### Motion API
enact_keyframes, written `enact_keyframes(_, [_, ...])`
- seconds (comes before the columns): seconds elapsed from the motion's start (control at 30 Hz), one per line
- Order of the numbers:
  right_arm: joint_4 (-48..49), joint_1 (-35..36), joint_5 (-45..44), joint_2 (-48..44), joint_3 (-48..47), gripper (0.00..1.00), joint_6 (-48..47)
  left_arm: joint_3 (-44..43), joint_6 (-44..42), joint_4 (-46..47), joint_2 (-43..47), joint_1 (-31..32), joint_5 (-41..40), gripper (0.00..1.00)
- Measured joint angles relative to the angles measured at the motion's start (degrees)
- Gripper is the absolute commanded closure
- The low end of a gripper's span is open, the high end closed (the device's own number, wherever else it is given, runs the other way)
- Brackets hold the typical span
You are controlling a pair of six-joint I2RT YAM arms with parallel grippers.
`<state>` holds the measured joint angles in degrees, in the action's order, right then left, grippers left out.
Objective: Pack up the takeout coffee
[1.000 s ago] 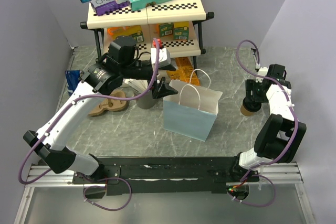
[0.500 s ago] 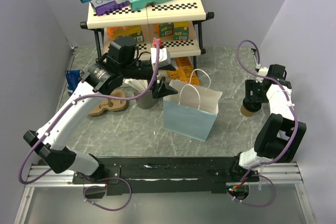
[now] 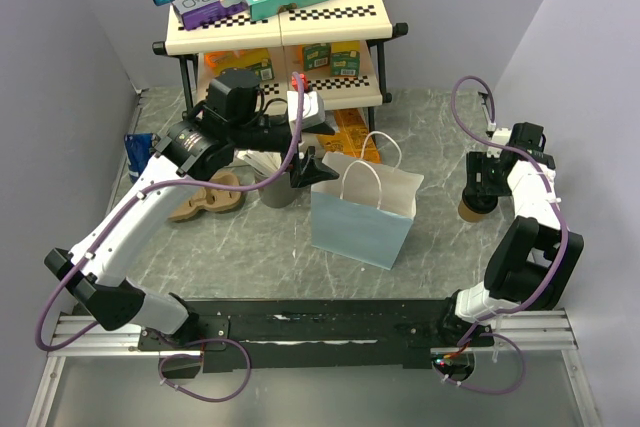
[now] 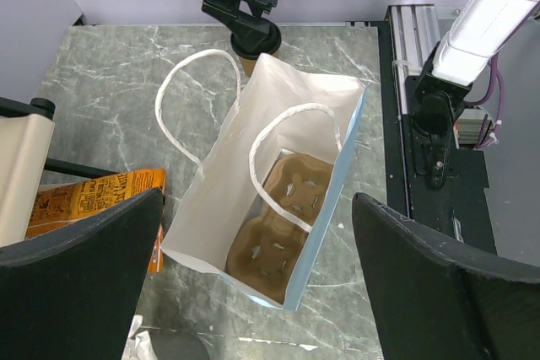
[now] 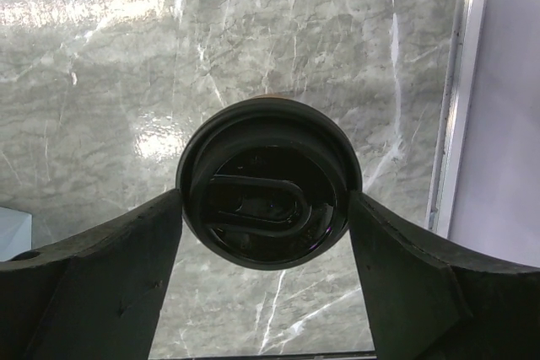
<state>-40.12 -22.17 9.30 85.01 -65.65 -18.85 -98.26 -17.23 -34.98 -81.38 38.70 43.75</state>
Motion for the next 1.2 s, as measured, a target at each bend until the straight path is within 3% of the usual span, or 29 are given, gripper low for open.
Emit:
enact_keyframes(0.17, [-0.46,-0.02,0.39,0.61,0.0,0.19,-0.02,0.0,0.0,0.0,0.0,0.0,0.0,0.01])
enact_keyframes(0.63, [-2.75,-1.18,3.34,-0.13,0.0,0.5,-0.04,-0.02,-0.07,-0.02,-0.02,0.0,-0.37,0.0])
enact_keyframes(0.73, [-5.07,-1.22,5.18,-2.45,-0.22,0.62,0.02,-0.02,-0.07,0.09,-0.11,0.0,-1.7,0.01])
enact_keyframes(0.77, [-6.16,-1.22,6.03,-3.65,-0.63,0.84,0.11,-0.02,-0.09,0.11,-0.22,0.0,-2.51,0.01])
enact_keyframes(0.8, [-6.69,-1.25,6.73,-4.68,-0.94,1.0,0.17,-0.02,-0.09,0.17,-0.33,0.0,-3.26,0.01])
enact_keyframes(1.1, [-9.42,-1.22,14.01,-18.36,-1.62,1.0,-0.09,-1.62,-1.7,1.38,-4.22,-0.55,-8.76,0.01])
enact_keyframes(1.2, [-10.62,-1.16,16.92,-23.26,-1.62,1.0,-0.59,-2.78,-2.71,1.53,-6.4,-1.49,-8.2,0.06])
